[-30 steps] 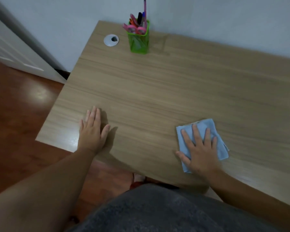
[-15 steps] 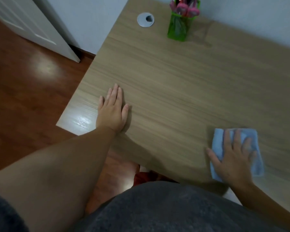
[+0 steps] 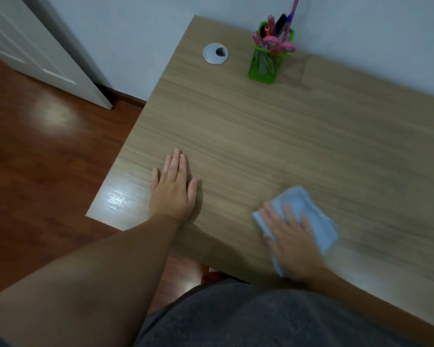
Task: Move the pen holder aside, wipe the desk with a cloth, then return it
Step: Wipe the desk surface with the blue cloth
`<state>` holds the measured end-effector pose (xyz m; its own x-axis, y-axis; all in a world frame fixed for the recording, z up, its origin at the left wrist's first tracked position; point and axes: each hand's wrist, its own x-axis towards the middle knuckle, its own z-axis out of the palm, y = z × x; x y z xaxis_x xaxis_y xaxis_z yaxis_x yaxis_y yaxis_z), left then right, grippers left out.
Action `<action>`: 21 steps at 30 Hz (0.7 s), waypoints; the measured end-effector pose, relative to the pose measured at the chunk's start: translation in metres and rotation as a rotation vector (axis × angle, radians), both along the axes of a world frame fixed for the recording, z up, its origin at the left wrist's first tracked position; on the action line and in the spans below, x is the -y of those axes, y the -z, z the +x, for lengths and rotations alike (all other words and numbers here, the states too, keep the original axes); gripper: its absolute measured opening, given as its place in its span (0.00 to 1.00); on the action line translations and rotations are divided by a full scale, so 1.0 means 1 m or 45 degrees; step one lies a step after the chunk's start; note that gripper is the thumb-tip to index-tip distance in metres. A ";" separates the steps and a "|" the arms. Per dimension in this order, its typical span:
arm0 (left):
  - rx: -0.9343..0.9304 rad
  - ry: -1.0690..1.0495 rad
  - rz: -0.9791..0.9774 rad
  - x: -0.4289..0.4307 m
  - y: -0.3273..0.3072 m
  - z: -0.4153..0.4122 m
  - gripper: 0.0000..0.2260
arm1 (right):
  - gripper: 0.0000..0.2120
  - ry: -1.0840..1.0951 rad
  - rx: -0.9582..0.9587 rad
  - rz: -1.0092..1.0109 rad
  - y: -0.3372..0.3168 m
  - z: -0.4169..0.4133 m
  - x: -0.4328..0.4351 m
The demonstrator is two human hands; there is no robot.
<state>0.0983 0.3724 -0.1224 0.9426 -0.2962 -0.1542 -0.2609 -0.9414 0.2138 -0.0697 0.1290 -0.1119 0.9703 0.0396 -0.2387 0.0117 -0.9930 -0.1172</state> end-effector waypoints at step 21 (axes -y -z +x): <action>-0.040 0.028 -0.018 -0.001 0.002 0.002 0.30 | 0.25 0.732 -0.007 -0.084 -0.004 0.090 0.099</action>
<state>0.1001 0.3732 -0.1245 0.9304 -0.3195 -0.1794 -0.2747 -0.9322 0.2357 0.0198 0.0304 -0.1075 0.8302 -0.5085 -0.2282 -0.5322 -0.8449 -0.0536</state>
